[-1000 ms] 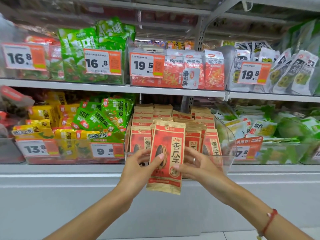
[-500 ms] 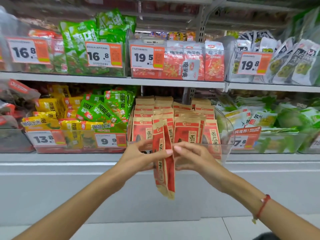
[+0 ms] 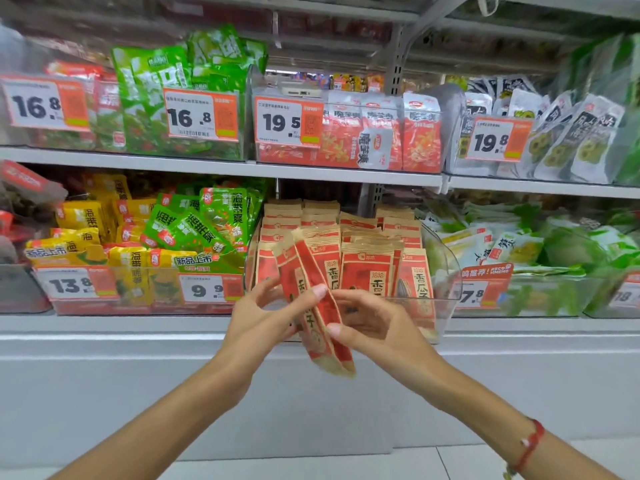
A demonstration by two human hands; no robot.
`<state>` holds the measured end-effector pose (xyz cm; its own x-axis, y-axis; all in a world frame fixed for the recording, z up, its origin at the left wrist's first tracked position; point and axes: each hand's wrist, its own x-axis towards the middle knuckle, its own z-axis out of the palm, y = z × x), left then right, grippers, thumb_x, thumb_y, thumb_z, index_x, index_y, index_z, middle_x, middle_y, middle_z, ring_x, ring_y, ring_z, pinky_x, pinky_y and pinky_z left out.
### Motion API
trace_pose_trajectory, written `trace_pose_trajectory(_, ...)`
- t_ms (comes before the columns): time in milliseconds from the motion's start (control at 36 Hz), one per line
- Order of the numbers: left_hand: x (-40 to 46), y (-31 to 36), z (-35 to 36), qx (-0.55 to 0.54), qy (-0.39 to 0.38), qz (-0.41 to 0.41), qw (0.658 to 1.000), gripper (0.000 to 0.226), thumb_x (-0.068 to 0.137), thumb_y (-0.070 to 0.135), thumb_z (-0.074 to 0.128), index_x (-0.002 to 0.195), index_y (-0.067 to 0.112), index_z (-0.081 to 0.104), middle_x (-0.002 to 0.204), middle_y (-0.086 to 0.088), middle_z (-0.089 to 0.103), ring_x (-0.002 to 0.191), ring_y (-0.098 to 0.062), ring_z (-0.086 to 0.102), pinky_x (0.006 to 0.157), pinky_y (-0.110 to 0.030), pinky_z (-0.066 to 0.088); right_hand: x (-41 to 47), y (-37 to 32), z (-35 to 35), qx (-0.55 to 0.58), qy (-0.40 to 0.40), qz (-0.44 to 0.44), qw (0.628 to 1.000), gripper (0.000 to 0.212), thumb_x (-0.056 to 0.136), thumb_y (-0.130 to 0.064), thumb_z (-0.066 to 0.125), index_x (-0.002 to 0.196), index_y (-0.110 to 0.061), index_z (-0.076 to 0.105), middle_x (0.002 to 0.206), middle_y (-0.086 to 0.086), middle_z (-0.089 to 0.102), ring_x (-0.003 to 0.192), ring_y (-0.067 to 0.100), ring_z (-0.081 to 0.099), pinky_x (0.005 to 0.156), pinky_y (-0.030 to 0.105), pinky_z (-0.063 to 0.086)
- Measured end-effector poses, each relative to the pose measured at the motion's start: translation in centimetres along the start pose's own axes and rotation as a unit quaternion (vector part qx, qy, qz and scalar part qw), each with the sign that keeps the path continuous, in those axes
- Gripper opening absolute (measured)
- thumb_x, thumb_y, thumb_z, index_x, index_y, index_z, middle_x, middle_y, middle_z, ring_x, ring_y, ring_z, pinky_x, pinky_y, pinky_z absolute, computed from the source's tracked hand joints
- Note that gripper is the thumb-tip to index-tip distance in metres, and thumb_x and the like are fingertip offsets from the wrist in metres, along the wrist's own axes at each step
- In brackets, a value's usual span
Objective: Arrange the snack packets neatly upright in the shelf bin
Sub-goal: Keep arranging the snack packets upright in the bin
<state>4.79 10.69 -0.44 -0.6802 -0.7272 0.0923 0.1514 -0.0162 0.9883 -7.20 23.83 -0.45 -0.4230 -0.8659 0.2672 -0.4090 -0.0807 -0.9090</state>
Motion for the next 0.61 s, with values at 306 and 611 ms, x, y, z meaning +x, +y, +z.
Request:
trace_pose_trajectory(306, -0.6, 1.0, -0.4, 0.033, -0.035, -0.026, 0.999, 0.034, 0.076, 0.054, 0.061, 0.103, 0.034, 0.066, 0.093, 0.02, 0.074, 0.088, 0.009, 0.066, 0.079, -0.022, 0.052, 0.7, -0.2, 0.5, -0.072, 0.092, -0.033, 0.993, 0.023, 0.092, -0.025, 0.061, 0.112, -0.034, 0.062, 0.105, -0.014, 0.069, 0.095, 0.001, 0.065, 0.08, 0.022, 0.055)
trace_pose_trajectory(611, 0.0, 0.3, -0.7, -0.026, 0.025, -0.045, 0.998, 0.01, 0.088, 0.016, 0.066, 0.097, 0.011, 0.069, 0.085, -0.001, 0.077, 0.071, -0.01, 0.073, 0.053, -0.016, 0.053, 1.0, 0.6, 0.4, -0.197, 0.052, 0.038, 0.978, 0.057, 0.082, -0.05, 0.065, 0.133, -0.039, 0.041, 0.125, -0.017, 0.056, 0.114, 0.002, 0.055, 0.093, 0.031, 0.052)
